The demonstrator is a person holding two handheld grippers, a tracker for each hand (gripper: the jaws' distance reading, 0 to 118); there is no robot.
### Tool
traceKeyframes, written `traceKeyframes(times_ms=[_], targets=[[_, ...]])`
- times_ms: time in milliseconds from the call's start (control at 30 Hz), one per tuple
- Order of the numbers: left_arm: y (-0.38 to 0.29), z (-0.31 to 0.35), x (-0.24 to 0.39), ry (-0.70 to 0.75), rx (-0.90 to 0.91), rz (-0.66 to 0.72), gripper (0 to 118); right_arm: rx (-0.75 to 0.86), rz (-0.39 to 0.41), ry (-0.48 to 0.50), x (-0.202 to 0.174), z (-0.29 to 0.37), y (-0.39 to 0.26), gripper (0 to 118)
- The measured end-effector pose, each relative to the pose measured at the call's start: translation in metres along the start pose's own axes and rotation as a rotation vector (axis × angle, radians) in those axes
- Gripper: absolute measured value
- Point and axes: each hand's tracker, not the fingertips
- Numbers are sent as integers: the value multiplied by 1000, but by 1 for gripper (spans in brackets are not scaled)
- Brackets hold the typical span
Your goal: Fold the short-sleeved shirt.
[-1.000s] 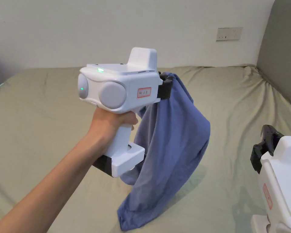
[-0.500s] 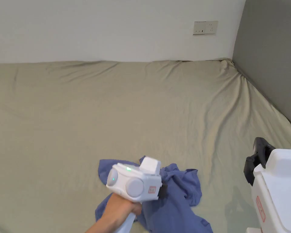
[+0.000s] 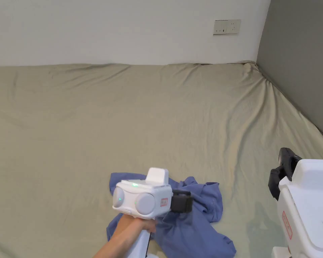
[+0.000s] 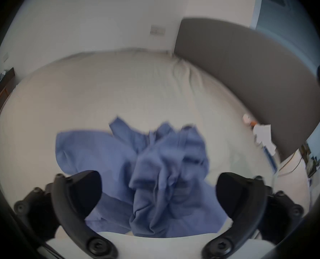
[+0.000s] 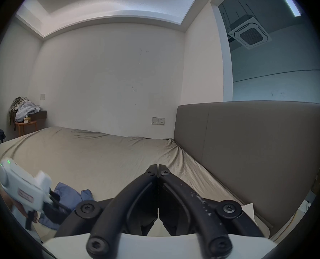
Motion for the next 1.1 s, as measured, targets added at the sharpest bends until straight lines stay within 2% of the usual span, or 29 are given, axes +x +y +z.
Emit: traceKeyframes(times_ms=[100,200,300,433,500,533,600,633,667,700,733,900,1033,1100], targets=[[22,39,-7,38,127,-11,114,18,1,3,-4,3,8,1],[33,84,-16,110,328,-5,114,36,1,6,-9,5,16,1],[35,118,-26,222,518,-14,114,54,3,17,-14,7,23,1],[31,148,-45,355,634,-50,114,75,4,33,-23,10,31,1],[24,159,-52,407,685,-73,109,82,6,42,-27,11,33,1],[22,162,-56,431,701,-88,104,85,7,47,-29,11,34,1],[16,169,-60,447,714,-103,78,89,8,52,-32,11,35,1],[14,172,-62,452,722,-107,60,91,6,57,-33,12,35,1],[13,173,-63,450,723,-110,27,93,5,61,-34,12,35,1],[12,174,-64,454,723,-111,5,94,5,62,-35,13,36,1],[11,174,-64,477,721,-110,0,96,5,65,-37,13,36,1],[9,173,-71,439,650,-82,0,94,4,75,-39,12,35,1],[14,156,-81,386,396,-3,0,88,4,76,-38,11,33,1],[12,140,-91,273,258,17,0,83,6,78,-38,10,30,1]])
